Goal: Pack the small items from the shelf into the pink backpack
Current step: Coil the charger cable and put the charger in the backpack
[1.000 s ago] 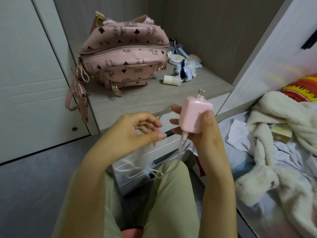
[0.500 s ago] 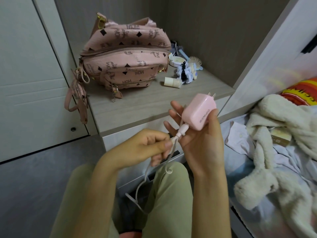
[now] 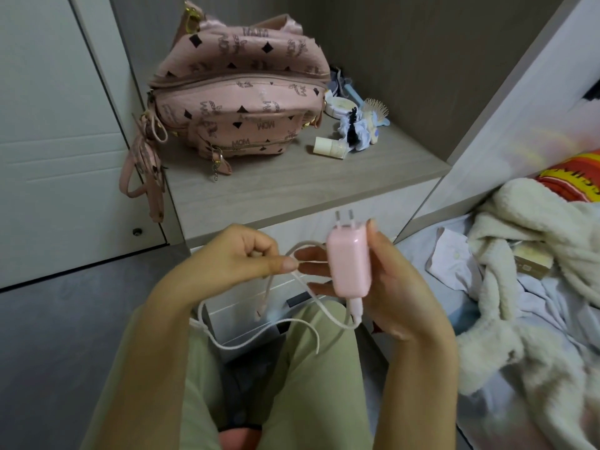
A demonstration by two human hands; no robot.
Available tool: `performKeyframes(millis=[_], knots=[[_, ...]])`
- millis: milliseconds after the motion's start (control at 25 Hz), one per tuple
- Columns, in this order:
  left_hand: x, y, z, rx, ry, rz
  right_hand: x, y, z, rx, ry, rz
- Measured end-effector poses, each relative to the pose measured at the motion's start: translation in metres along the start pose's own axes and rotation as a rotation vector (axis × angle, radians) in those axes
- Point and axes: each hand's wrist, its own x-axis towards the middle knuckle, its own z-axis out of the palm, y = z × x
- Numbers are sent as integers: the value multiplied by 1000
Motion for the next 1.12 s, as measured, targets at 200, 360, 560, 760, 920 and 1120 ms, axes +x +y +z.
performKeyframes(millis=[200,360,560,760,920,1120], knots=[[-3,6,2,20,-156,76,10,9,3,-248,-35,106],[-8,3,-5,-65,-50,100,7,9,4,-291,-157,78],[-9,5,-8,-83,65,105,8,13,9,-410,-192,95],[-17,8,-12,-81,24,132,3,11,12,-453,-230,58],[-18,13,-10,24,-35,75,8,10,18,-555,-120,-24],[-9,15,-3,-5,67,121,16,13,22,-503,-49,-151]])
